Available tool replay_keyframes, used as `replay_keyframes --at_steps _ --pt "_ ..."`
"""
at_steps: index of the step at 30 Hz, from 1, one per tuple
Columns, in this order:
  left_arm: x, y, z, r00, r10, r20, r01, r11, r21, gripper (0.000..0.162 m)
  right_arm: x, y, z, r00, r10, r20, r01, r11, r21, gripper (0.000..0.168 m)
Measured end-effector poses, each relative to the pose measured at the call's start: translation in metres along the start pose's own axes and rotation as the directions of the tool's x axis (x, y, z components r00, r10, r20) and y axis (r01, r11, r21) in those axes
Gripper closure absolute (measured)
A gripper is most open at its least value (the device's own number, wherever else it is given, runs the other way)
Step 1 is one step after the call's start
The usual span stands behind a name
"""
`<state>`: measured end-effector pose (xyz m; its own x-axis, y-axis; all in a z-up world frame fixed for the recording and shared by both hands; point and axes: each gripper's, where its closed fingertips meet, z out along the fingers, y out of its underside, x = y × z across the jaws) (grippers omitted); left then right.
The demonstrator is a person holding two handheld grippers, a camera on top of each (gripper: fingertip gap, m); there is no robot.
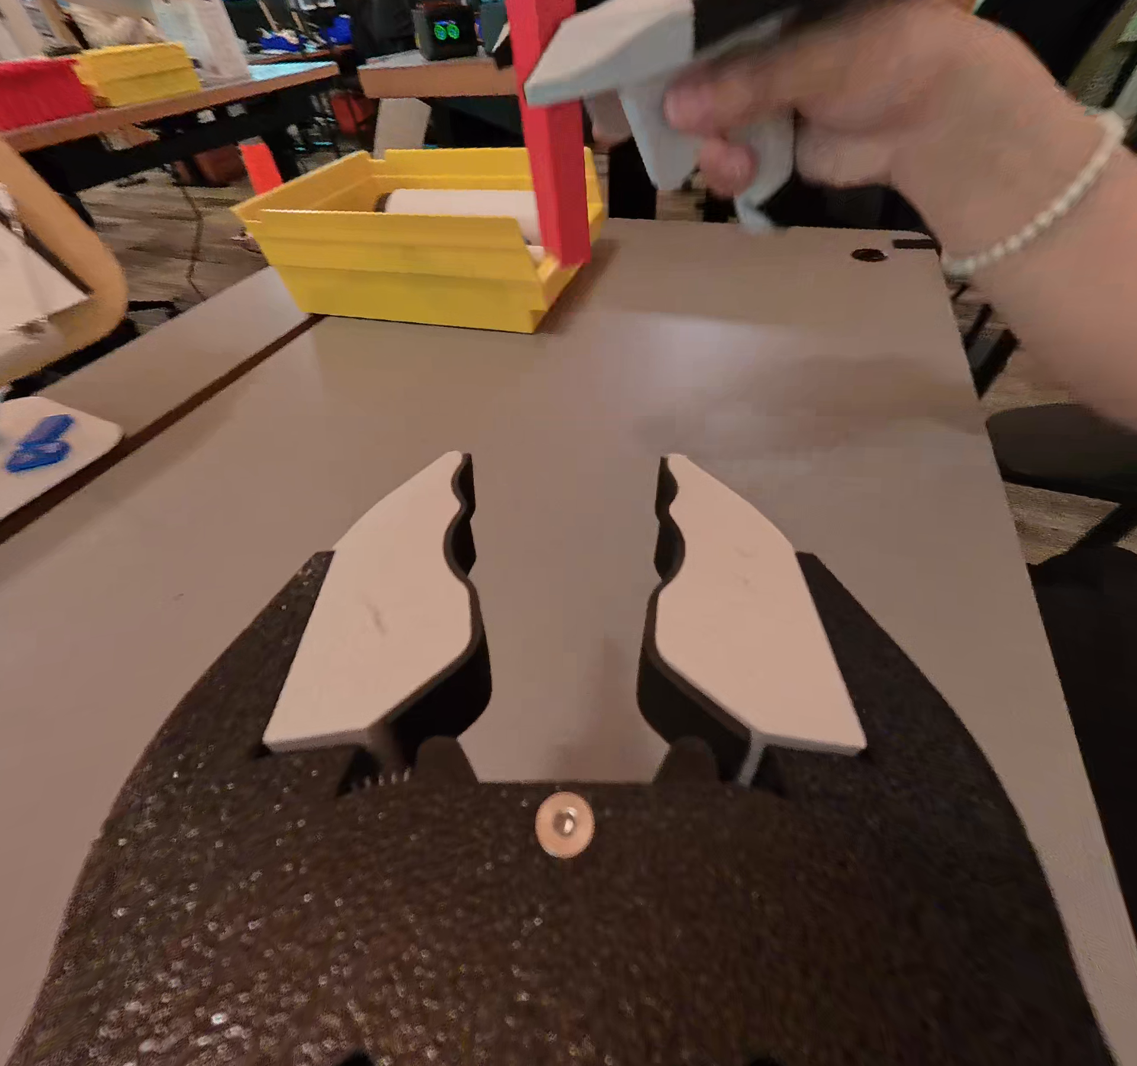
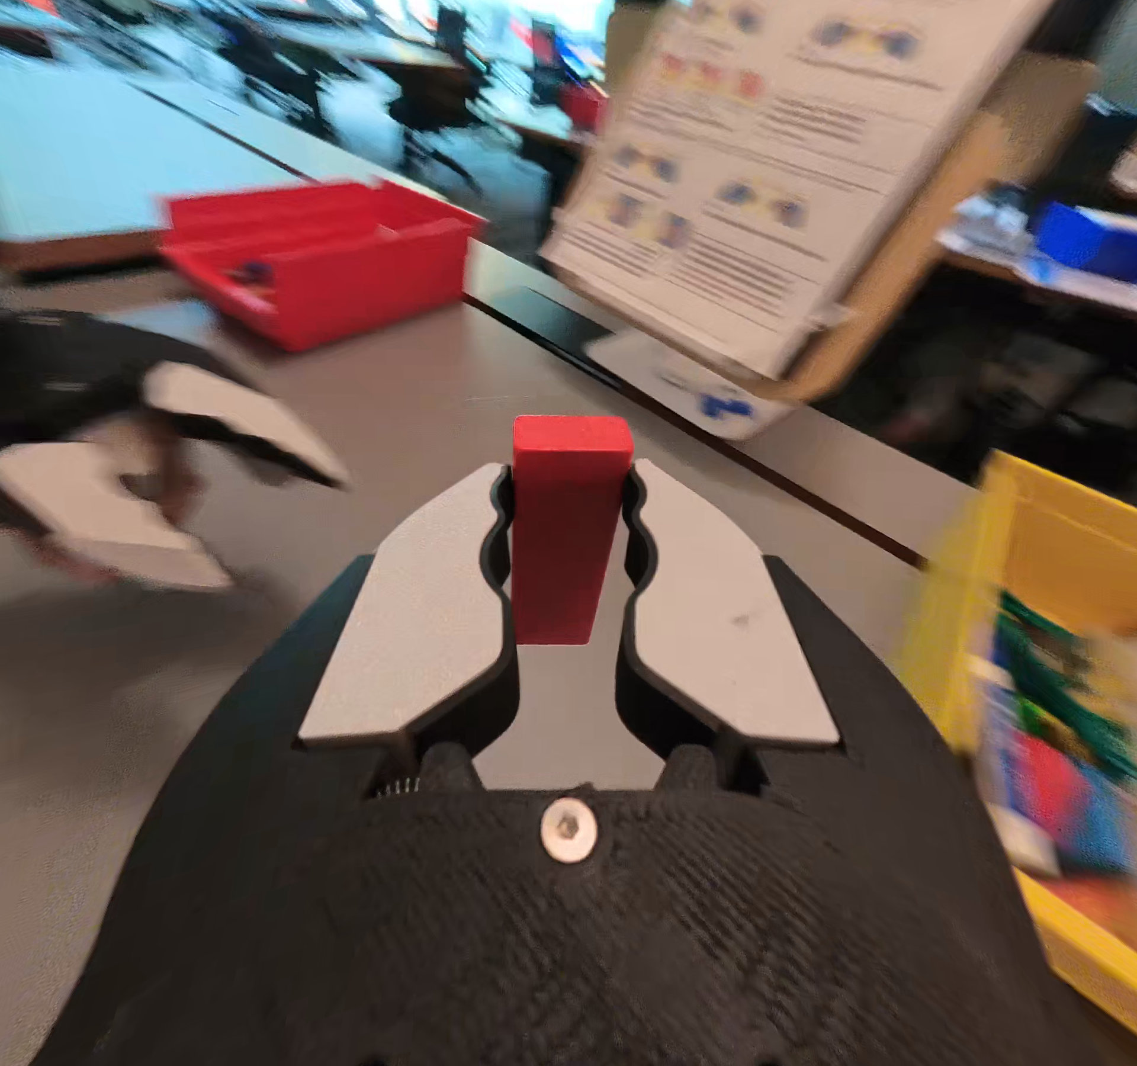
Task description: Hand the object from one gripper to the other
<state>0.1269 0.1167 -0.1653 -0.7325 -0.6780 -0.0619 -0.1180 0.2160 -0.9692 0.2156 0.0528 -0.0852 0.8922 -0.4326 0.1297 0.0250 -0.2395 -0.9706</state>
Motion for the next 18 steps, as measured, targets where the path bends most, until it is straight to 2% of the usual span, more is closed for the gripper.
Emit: replay_keyframes --at_steps 4,6,8,10,12,18 --pt "-0.018 -0.004 -0.013 0.998 -0.039 0.047 0.038 0.999 0.016 0.114 0.133 0.004 -0.020 0.948 0.000 -0.318 -0.086 0.962 -0.258 0.134" --pt "-0.025 -0.005 -0.019 0.997 -0.047 0.067 0.046 0.999 0.015 0.117 0.179 0.006 -0.019 0.924 -0.012 -0.382 -0.129 0.931 -0.341 0.134" --pt "-0.033 -0.006 -0.026 0.995 -0.044 0.092 0.044 0.999 0.009 0.120 0.222 0.023 -0.008 0.903 0.004 -0.431 -0.205 0.884 -0.421 0.134" --pt "-0.041 -0.006 -0.034 0.991 -0.039 0.128 0.040 0.999 -0.002 0.125 0.243 0.054 0.008 0.904 0.089 -0.419 -0.311 0.807 -0.502 0.134" --pt "-0.047 -0.006 -0.042 0.988 -0.034 0.153 0.037 0.999 -0.017 0.125 0.257 0.083 0.018 0.892 0.112 -0.438 -0.371 0.734 -0.569 0.134" --pt "-0.068 -0.009 -0.066 0.977 -0.076 0.200 0.075 0.997 0.015 0.122 0.274 0.144 0.026 0.889 -0.032 -0.458 -0.356 0.580 -0.732 0.135"
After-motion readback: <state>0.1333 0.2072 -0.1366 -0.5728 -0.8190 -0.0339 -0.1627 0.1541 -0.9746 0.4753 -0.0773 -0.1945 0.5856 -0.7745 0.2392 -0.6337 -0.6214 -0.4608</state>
